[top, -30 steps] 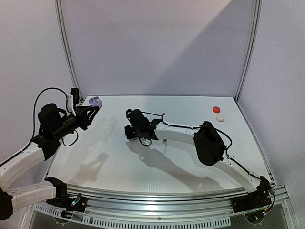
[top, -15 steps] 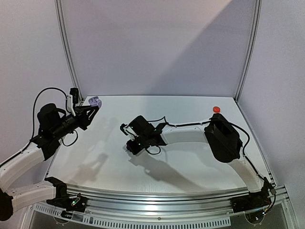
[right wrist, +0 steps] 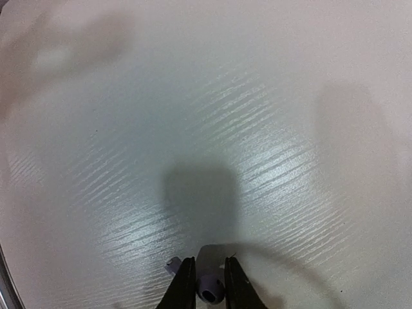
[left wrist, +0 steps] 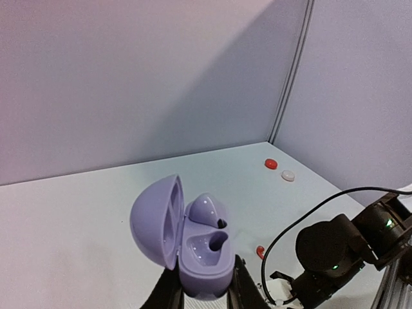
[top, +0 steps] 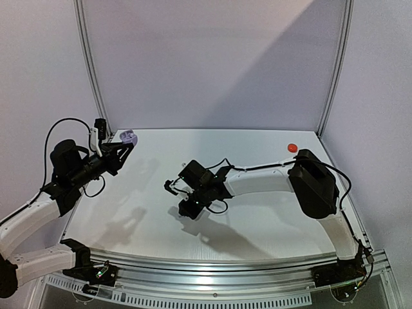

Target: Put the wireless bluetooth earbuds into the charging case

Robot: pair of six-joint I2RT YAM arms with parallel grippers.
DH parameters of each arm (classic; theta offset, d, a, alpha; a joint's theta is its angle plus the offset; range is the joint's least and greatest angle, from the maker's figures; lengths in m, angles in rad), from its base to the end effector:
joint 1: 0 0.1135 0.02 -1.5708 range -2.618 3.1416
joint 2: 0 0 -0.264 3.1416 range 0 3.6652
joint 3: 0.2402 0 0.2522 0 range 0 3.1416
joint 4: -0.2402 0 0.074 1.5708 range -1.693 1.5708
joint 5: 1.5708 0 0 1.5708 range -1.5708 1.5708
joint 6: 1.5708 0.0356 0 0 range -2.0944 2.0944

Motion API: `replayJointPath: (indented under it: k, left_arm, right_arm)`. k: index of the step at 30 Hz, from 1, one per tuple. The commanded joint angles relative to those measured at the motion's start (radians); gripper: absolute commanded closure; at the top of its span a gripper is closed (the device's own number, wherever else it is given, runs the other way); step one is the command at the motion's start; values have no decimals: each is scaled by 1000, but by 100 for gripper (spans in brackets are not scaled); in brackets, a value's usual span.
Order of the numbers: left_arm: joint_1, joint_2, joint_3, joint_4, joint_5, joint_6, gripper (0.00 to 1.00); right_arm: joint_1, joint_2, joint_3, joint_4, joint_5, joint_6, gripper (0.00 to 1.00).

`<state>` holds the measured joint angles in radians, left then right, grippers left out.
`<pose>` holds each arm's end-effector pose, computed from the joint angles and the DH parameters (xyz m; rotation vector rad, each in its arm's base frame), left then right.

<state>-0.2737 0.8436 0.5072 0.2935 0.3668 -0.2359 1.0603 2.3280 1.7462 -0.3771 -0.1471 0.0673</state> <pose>0.1917 -0.0671 0.2819 0.3203 1.6235 -0.6859 0.2406 0.4403 0.1315 -1.3091 2.2877 0.6089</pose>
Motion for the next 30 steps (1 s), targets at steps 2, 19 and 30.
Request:
replayJointPath:
  k: [2, 19, 30]
  left_arm:
    - [13, -2, 2, 11, 20, 10, 100]
    - [16, -12, 5, 33, 24, 36, 100]
    - [18, 7, 13, 40, 46, 38, 100]
  right_arm:
    - [2, -25, 94, -58, -8, -14, 82]
    - [18, 90, 224, -49, 13, 194, 76]
    - [34, 163, 252, -114, 20, 272, 77]
